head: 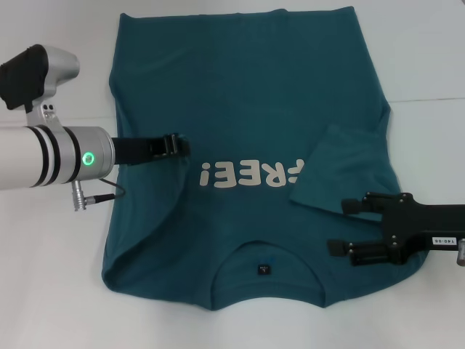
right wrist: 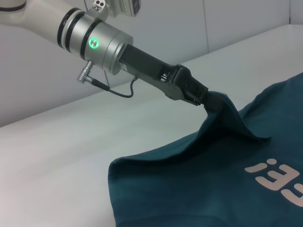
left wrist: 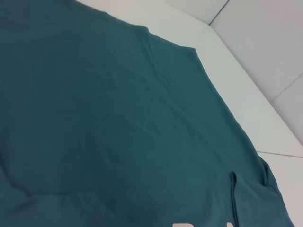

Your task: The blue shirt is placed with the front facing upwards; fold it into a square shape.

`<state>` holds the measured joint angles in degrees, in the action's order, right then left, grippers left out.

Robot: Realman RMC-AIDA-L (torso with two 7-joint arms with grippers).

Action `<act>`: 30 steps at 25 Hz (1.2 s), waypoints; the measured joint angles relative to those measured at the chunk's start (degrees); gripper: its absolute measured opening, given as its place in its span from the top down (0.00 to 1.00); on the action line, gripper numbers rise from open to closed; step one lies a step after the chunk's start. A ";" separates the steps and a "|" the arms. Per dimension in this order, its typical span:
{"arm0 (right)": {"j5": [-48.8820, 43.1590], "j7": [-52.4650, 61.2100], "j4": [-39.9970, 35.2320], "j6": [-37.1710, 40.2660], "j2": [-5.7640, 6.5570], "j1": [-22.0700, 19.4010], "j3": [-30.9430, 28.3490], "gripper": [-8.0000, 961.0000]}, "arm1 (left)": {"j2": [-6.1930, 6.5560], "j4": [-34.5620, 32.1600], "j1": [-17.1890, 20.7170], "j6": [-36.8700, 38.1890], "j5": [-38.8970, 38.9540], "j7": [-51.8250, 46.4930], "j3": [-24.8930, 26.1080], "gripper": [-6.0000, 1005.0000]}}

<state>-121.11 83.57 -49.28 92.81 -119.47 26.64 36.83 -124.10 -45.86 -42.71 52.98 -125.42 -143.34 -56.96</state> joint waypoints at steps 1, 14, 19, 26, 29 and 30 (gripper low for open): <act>0.00 -0.03 0.00 0.00 0.01 -0.01 0.00 0.02 | 0.00 0.01 -0.02 -0.20 0.01 0.04 -0.01 0.96; 0.00 -0.16 0.07 0.00 -0.05 -0.02 -0.01 0.02 | 0.17 2.93 0.15 -1.30 2.84 0.16 2.89 0.88; 0.00 -0.16 0.08 0.00 -0.05 -0.02 0.00 0.02 | 0.32 3.01 0.11 -0.82 4.75 0.16 3.02 0.80; 0.01 0.37 0.07 -0.66 0.02 -0.12 -0.46 0.02 | 1.10 2.79 0.27 -0.61 4.83 0.21 3.00 0.47; 0.10 1.10 -0.09 -2.08 0.03 -0.25 -1.08 0.02 | 2.06 2.97 0.63 -0.56 4.56 0.22 3.08 0.31; 0.15 1.53 -0.19 -2.58 0.03 -0.24 -1.21 0.02 | 2.33 2.98 0.90 -0.55 4.50 0.22 3.10 0.24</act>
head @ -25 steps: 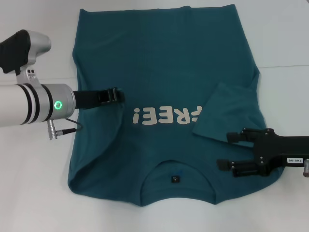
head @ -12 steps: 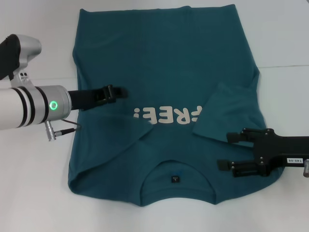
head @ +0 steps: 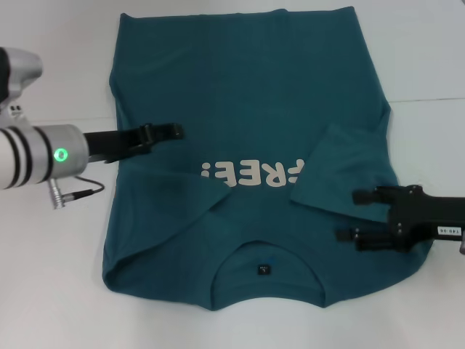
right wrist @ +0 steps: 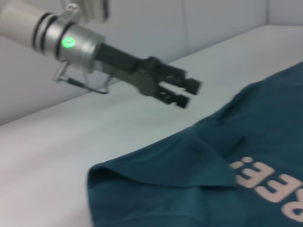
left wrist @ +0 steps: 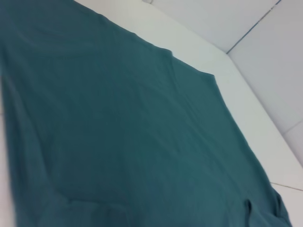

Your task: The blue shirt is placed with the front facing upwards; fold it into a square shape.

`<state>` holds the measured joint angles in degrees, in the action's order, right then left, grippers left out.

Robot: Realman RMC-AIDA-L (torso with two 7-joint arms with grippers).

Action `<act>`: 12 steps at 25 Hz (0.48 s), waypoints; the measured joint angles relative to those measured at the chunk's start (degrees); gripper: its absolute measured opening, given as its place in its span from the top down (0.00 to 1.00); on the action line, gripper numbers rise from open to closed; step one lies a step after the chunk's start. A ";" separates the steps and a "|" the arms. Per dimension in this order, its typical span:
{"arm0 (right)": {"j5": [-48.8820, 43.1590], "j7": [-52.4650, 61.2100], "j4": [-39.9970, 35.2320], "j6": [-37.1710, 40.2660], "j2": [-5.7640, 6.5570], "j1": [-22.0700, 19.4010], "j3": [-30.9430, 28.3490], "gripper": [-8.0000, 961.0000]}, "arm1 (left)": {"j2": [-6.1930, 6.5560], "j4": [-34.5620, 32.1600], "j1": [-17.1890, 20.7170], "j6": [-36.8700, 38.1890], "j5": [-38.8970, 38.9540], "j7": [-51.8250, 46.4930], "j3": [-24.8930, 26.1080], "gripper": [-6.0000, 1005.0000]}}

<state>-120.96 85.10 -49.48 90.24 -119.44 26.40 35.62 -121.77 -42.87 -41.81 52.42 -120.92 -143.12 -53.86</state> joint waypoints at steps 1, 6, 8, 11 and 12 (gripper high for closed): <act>0.04 0.55 -0.10 -0.53 0.01 0.05 -0.08 0.02 | 0.14 0.01 0.17 0.00 -0.06 0.00 0.05 0.17; 0.06 3.12 -0.51 -2.66 0.20 0.64 -0.13 0.02 | 0.91 0.04 1.04 0.58 -3.59 0.09 2.46 0.12; 0.01 5.15 -1.52 -4.30 0.33 0.79 -0.10 0.02 | 1.35 0.05 1.07 2.52 -6.42 -0.01 3.87 0.10; -0.10 8.86 -4.19 -6.10 0.41 0.85 0.07 0.02 | 2.12 0.05 0.73 6.38 -10.22 -0.38 6.67 0.11; -0.39 10.32 -5.32 -6.68 0.48 0.89 0.24 0.02 | 2.12 0.05 0.73 6.38 -10.22 -0.38 6.67 0.11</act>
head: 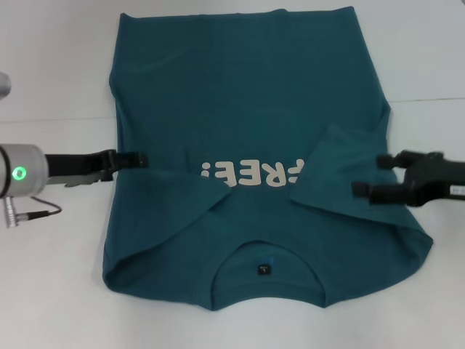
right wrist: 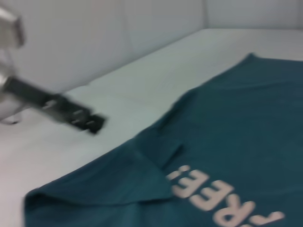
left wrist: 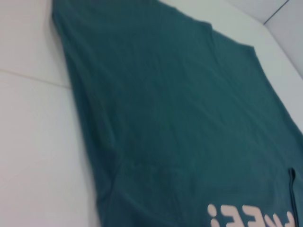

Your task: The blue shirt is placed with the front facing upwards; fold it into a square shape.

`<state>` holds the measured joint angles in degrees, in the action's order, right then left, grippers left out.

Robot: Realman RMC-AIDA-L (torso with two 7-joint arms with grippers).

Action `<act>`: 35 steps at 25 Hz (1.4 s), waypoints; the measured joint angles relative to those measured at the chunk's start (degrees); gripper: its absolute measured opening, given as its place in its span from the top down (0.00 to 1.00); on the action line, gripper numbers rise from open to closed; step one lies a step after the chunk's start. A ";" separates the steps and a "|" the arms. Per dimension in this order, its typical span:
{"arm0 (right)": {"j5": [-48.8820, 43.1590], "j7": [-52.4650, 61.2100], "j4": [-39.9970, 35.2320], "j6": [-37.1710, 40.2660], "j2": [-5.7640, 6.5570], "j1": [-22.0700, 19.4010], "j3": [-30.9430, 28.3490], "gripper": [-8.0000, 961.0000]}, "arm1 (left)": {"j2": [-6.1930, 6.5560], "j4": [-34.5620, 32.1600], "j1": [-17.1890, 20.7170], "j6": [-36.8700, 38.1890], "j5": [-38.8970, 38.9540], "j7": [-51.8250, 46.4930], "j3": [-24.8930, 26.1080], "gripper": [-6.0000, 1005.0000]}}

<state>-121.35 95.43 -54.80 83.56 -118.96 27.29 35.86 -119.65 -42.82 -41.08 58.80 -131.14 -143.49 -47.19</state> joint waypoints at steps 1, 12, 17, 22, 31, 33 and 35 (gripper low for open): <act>-0.43 1.35 -1.01 -0.31 0.08 0.12 0.19 0.02 | 0.40 -0.10 -0.12 1.78 -1.36 -0.10 1.34 0.11; -6.30 13.46 -10.69 -0.20 0.04 0.28 0.44 0.02 | 2.21 -1.57 0.28 15.99 -9.13 0.02 10.13 0.11; -12.10 23.03 -12.00 -0.02 1.92 0.96 0.37 0.02 | 2.82 -3.19 0.55 21.27 -9.98 0.26 10.95 0.11; -21.38 35.23 -12.12 0.47 3.79 1.99 -0.14 0.02 | 2.87 -4.80 1.01 23.13 -10.80 0.39 10.99 0.12; -23.69 40.42 -0.82 1.55 6.90 4.28 -1.18 0.02 | 2.58 -5.30 0.76 22.68 -9.86 2.95 11.06 0.12; -22.88 40.51 2.66 1.50 7.69 4.81 -1.68 0.02 | 2.58 -5.34 0.60 22.76 -9.40 3.69 11.07 0.12; -22.66 40.51 4.62 0.93 7.98 4.96 -2.15 0.02 | 2.58 -5.35 0.59 22.71 -9.07 4.37 11.07 0.12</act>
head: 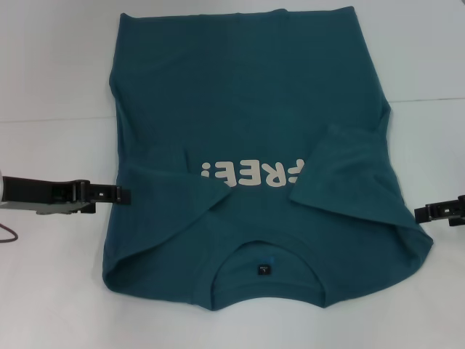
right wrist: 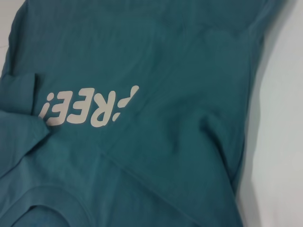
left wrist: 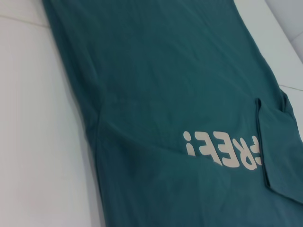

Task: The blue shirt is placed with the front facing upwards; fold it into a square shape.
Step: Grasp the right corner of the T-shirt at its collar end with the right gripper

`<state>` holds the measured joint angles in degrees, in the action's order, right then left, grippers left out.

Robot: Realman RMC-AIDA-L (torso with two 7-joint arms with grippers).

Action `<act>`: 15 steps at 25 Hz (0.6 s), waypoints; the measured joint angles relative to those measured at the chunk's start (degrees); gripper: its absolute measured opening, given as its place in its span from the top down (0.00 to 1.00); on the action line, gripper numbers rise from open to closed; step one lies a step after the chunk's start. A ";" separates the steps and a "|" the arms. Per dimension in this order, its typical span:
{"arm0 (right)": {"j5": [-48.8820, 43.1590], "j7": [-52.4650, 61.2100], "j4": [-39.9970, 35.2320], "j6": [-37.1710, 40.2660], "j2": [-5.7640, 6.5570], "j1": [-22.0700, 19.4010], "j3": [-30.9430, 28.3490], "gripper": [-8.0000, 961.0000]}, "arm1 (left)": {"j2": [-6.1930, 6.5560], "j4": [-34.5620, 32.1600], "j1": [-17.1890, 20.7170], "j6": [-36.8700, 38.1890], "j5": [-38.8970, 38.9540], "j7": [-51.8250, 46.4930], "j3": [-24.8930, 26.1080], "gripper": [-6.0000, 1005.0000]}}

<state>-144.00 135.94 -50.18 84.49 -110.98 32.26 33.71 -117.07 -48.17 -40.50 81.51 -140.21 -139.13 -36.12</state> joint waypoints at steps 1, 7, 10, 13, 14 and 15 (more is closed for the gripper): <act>0.01 -0.04 0.51 -0.27 0.06 -0.04 -0.33 0.02 | 0.00 0.00 0.00 -0.14 0.14 0.36 0.00 0.12; 0.05 -0.15 1.80 -0.99 0.38 -0.61 -2.02 0.02 | 0.00 0.00 -0.01 -0.65 0.66 1.12 0.00 0.13; 0.05 -0.50 3.92 -1.67 0.98 -0.62 -2.76 0.02 | 0.00 0.00 -0.06 -0.66 1.18 1.11 -0.01 0.13; 0.05 -0.75 5.80 -2.64 1.47 -0.50 -2.84 0.02 | 0.00 0.01 -0.06 -0.42 2.48 1.08 0.24 0.13; 0.05 -0.80 6.31 -2.88 1.63 -0.38 -2.84 0.02 | 0.00 0.01 -0.06 -0.30 2.68 1.06 0.42 0.13; 0.05 -0.81 6.76 -3.15 1.76 -0.25 -2.84 0.02 | 0.03 0.01 -0.06 -0.16 2.82 1.01 0.65 0.13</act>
<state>-143.95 135.13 -43.42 81.34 -109.23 32.01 30.88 -117.04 -48.16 -40.56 81.36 -137.39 -138.12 -35.47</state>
